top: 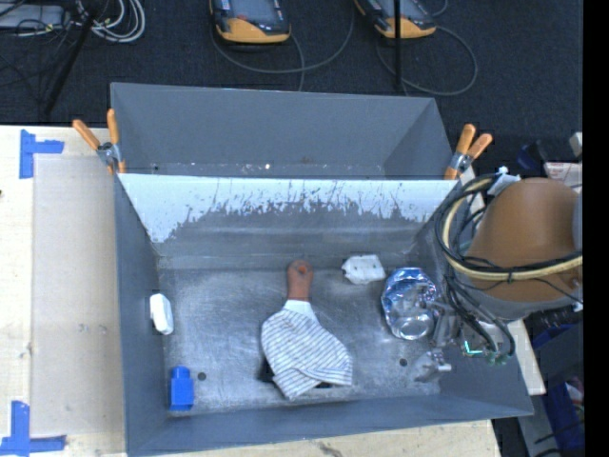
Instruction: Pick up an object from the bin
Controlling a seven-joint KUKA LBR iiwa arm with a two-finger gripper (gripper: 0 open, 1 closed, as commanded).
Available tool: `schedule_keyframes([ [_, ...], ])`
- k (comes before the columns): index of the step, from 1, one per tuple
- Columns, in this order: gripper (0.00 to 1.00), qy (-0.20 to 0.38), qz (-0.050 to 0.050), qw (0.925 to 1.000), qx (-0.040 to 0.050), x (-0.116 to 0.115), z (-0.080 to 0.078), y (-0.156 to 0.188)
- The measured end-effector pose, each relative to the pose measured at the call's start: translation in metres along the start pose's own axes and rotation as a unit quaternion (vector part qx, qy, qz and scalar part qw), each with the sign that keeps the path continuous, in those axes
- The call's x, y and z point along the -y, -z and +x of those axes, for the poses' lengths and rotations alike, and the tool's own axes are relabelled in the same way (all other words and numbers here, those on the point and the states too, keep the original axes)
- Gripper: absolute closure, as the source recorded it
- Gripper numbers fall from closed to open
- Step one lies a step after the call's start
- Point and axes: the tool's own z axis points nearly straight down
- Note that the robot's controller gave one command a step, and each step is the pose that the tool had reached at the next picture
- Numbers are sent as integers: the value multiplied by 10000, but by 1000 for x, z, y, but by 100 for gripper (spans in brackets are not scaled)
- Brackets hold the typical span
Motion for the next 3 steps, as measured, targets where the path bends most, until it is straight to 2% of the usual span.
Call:
schedule_keyframes([
  [1, 0, 14, 4, 10000, 29, 0, -2, 2],
  [2, 0, -33, 10, 10000, 71, 9, -28, -41],
  [3, 0, -534, -3, 9986, 20, 7, -33, -80],
])
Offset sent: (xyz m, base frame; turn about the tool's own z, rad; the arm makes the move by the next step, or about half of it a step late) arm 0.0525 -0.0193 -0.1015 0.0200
